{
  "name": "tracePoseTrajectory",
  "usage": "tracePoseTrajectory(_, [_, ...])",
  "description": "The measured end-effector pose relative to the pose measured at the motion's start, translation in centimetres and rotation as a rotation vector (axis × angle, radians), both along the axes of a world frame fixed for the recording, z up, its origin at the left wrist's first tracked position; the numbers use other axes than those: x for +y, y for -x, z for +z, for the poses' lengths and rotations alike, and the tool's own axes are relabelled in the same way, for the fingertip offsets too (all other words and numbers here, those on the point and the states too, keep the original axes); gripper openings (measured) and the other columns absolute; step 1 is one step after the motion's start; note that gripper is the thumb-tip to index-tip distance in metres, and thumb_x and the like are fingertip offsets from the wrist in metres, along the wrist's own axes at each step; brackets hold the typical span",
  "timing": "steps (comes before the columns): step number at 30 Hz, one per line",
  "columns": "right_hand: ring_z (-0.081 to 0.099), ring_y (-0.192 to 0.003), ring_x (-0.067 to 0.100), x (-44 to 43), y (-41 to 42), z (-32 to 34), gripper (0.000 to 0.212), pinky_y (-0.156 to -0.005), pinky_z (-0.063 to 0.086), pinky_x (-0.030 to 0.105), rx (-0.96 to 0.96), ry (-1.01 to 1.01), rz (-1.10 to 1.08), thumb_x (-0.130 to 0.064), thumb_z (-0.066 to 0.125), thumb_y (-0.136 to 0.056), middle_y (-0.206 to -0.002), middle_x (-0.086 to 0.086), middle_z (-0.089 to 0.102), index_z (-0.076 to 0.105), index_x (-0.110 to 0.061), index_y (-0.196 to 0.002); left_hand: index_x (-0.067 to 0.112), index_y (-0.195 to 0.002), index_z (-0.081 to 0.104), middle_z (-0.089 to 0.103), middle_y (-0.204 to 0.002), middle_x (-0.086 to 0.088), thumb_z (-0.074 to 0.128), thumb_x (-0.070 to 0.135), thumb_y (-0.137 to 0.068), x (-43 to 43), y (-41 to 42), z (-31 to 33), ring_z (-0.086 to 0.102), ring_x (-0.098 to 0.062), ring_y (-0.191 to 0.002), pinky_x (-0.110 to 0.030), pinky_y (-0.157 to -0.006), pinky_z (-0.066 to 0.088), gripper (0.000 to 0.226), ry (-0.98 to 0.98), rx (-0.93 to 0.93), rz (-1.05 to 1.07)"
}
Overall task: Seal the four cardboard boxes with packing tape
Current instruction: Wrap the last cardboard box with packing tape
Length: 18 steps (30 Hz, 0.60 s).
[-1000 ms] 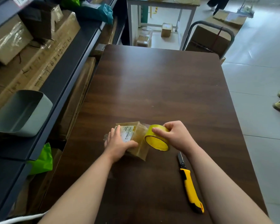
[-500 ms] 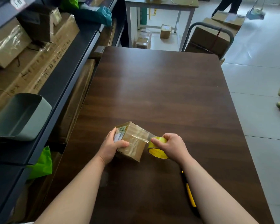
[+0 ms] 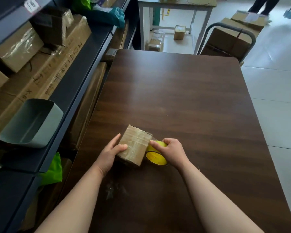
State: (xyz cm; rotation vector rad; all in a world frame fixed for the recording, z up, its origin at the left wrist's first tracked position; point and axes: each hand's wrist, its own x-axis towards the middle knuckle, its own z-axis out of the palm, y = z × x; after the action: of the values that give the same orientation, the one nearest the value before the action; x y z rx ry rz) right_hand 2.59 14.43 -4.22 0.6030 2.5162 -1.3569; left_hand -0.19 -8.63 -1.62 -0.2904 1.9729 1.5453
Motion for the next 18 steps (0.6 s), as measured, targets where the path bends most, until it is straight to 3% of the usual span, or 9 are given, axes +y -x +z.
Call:
tracePoseTrajectory(2, [0.057,-0.065,0.017,-0.9,0.7,0.6,0.057,-0.058,0.042,0.031,-0.006,-0.052,0.006,-0.072,0.065,-0.071,-0.062,-0.003,0.057,0.060,-0.015,-0.064,0.033,-0.144,0.039,0.043,-0.146,0.003,0.065,0.042,-0.081,0.1,0.0,1.1,0.042,-0.019,-0.131,-0.044,-0.111,0.034,0.069,0.344,0.266,-0.014])
tracePoseTrajectory(4, [0.061,-0.072,0.021,-1.8,1.2,1.2,0.057,-0.060,0.043,0.031,-0.013,-0.104,0.018,-0.073,0.062,-0.072,-0.065,-0.003,0.059,0.058,-0.017,-0.064,0.025,-0.148,0.033,0.038,-0.150,0.001,0.061,0.041,-0.083,1.3,-0.4,2.2,0.036,-0.020,-0.136,-0.043,-0.114,0.028,0.072,0.725,0.562,-0.131])
tracePoseTrajectory(5, [0.061,-0.074,0.021,-2.2,1.4,1.5,0.056,-0.060,0.043,0.030,-0.014,-0.128,0.028,-0.073,0.061,-0.073,-0.066,-0.003,0.060,0.058,-0.018,-0.064,0.021,-0.151,0.025,0.032,-0.153,-0.002,0.061,0.049,-0.080,2.0,-0.7,2.3,0.032,-0.021,-0.139,-0.042,-0.115,0.024,0.085,0.827,0.610,-0.212])
tracePoseTrajectory(8, [0.060,-0.072,0.020,-3.0,1.7,2.5,0.054,-0.059,0.041,0.029,-0.011,-0.206,0.082,-0.072,0.059,-0.076,-0.065,-0.004,0.060,0.059,-0.019,-0.064,0.018,-0.152,-0.001,0.012,-0.159,-0.009,0.062,0.070,-0.069,3.4,-1.3,1.4,0.020,-0.029,-0.143,-0.043,-0.115,0.022,0.117,0.964,0.523,-0.290])
tracePoseTrajectory(11, [0.050,-0.056,0.016,-2.0,1.4,3.2,0.057,-0.053,0.035,0.029,0.021,-0.180,0.096,-0.065,0.060,-0.080,-0.050,-0.005,0.049,0.051,-0.017,-0.052,0.023,-0.152,0.001,0.021,-0.155,-0.008,0.072,0.060,-0.069,3.1,-0.6,1.0,0.026,-0.030,-0.139,-0.044,-0.112,0.027,0.115,0.911,0.491,-0.203])
tracePoseTrajectory(14, [0.033,-0.049,0.013,0.2,0.8,4.0,0.059,-0.052,0.030,0.030,0.171,-0.035,0.059,-0.055,0.067,-0.081,-0.046,-0.006,0.033,0.042,-0.015,-0.046,0.029,-0.151,0.012,0.030,-0.151,-0.004,0.082,0.044,-0.066,3.4,-0.1,1.4,0.029,-0.029,-0.136,-0.042,-0.111,0.029,0.111,0.656,0.449,-0.085])
tracePoseTrajectory(18, [0.031,-0.052,0.012,3.3,-0.2,5.8,0.049,-0.051,0.027,0.030,0.256,0.045,0.050,-0.041,0.073,-0.081,-0.052,-0.002,0.033,0.050,-0.011,-0.050,0.031,-0.146,0.032,0.041,-0.143,-0.002,0.088,0.038,-0.054,4.4,-0.4,0.6,0.039,-0.025,-0.129,-0.042,-0.109,0.036,0.108,0.338,0.326,0.007])
